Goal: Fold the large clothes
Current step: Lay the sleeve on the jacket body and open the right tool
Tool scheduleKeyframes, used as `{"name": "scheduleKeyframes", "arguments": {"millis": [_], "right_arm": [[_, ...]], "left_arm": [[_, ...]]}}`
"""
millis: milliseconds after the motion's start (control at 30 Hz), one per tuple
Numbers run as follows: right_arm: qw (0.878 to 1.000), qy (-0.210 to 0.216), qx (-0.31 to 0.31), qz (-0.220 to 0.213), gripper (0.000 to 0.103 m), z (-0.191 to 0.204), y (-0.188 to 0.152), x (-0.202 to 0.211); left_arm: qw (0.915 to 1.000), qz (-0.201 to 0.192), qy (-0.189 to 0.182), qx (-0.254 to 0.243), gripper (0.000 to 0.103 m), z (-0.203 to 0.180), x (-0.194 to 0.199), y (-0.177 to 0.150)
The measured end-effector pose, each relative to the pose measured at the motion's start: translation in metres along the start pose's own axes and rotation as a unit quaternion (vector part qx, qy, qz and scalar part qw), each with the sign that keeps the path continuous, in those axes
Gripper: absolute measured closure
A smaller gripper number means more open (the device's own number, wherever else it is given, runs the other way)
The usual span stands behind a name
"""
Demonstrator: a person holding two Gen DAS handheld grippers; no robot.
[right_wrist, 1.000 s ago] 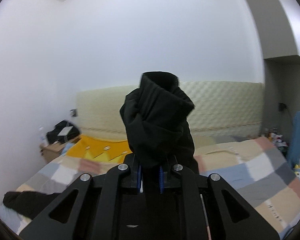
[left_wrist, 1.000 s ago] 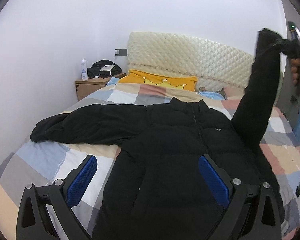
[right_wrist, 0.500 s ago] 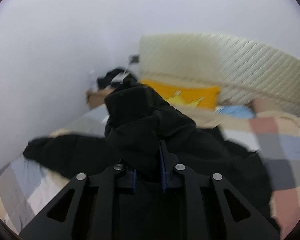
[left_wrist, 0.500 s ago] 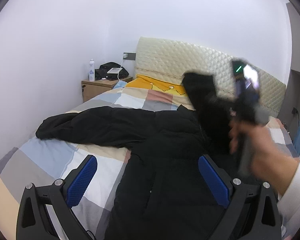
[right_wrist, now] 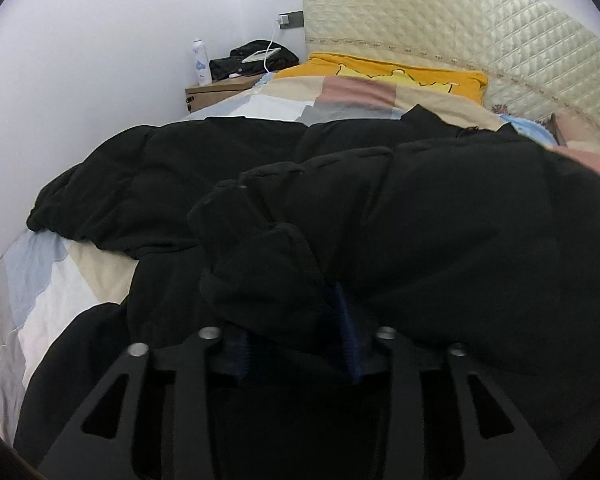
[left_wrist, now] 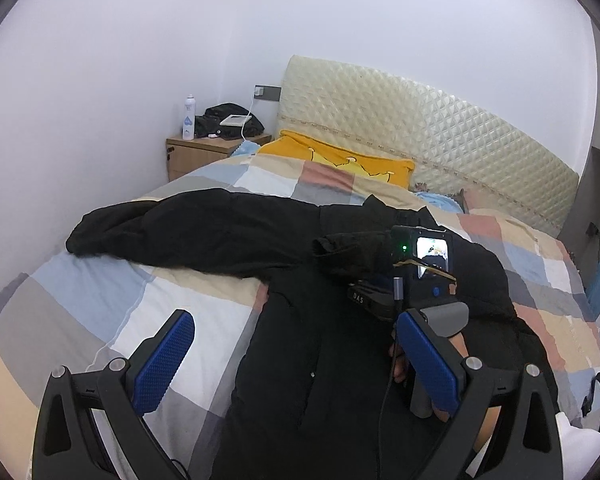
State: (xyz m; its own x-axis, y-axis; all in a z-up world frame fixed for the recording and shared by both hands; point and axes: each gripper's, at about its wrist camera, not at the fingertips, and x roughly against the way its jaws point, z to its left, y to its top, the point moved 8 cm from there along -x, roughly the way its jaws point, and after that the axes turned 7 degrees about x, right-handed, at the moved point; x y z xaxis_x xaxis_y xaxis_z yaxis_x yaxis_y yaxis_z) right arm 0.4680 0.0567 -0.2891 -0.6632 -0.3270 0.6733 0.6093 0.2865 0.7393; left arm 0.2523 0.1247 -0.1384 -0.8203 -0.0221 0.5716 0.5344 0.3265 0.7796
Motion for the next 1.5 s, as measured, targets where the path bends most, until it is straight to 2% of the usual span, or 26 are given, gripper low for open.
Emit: {"name": "scheduleKeyframes", "arguments": {"millis": [33,100,133,167,233,367,533,667,900,967,1067,1167,1500], "right_arm": [[1.000,0.004,0.000,0.003,0.051,0.000,-0.001,0.000],[1.000,0.017,0.005,0.011,0.024,0.004,0.001,0.002],[0.999,0.032,0.011,0.012,0.005,0.010,0.002,0.006],[0.999,0.034,0.017,0.008,0.000,0.014,0.004,0.012],[0.999,0.041,0.016,-0.005,0.000,0.019,0.008,0.028],[0.997,0.059,-0.038,-0.022,0.000,0.009,0.013,0.063],[0.999,0.010,-0.021,-0.047,0.000,-0.020,0.015,0.122],[0.997,-0.012,-0.033,-0.069,0.000,-0.047,0.014,0.171],[0.992,-0.049,-0.048,-0.107,0.000,-0.079,0.012,0.254],[0.990,-0.059,-0.049,-0.115,0.000,-0.084,0.007,0.276],[0.987,-0.078,-0.047,-0.132,0.000,-0.089,-0.003,0.308],[0.984,-0.075,-0.058,-0.150,0.000,-0.091,-0.020,0.334],[0.982,-0.079,-0.063,-0.161,0.000,-0.093,-0.083,0.363]], "left_arm": [[1.0000,0.004,0.002,-0.002,0.001,0.000,-0.004,-0.002],[0.9999,0.014,0.003,-0.004,0.001,-0.001,-0.011,-0.005],[0.9998,0.019,0.002,-0.005,0.001,-0.003,-0.013,-0.006],[0.9997,0.023,0.003,-0.009,0.001,-0.003,-0.014,-0.007],[0.9996,0.021,0.004,-0.016,0.001,-0.004,-0.012,-0.007],[0.9997,0.013,0.008,-0.021,0.001,-0.005,-0.004,-0.007],[0.9995,0.002,0.008,-0.029,0.001,-0.007,0.008,-0.009],[0.9992,-0.011,0.013,-0.037,0.001,-0.009,0.018,-0.012],[0.9987,-0.038,-0.006,-0.034,0.001,-0.021,0.043,-0.012],[0.9983,-0.045,-0.011,-0.036,0.001,-0.025,0.051,-0.013],[0.9978,-0.050,0.000,-0.044,0.001,-0.027,0.060,-0.018],[0.9973,-0.047,0.009,-0.056,0.001,-0.026,0.068,-0.030],[0.9974,-0.035,0.013,-0.061,0.001,-0.021,0.075,-0.046]]}}
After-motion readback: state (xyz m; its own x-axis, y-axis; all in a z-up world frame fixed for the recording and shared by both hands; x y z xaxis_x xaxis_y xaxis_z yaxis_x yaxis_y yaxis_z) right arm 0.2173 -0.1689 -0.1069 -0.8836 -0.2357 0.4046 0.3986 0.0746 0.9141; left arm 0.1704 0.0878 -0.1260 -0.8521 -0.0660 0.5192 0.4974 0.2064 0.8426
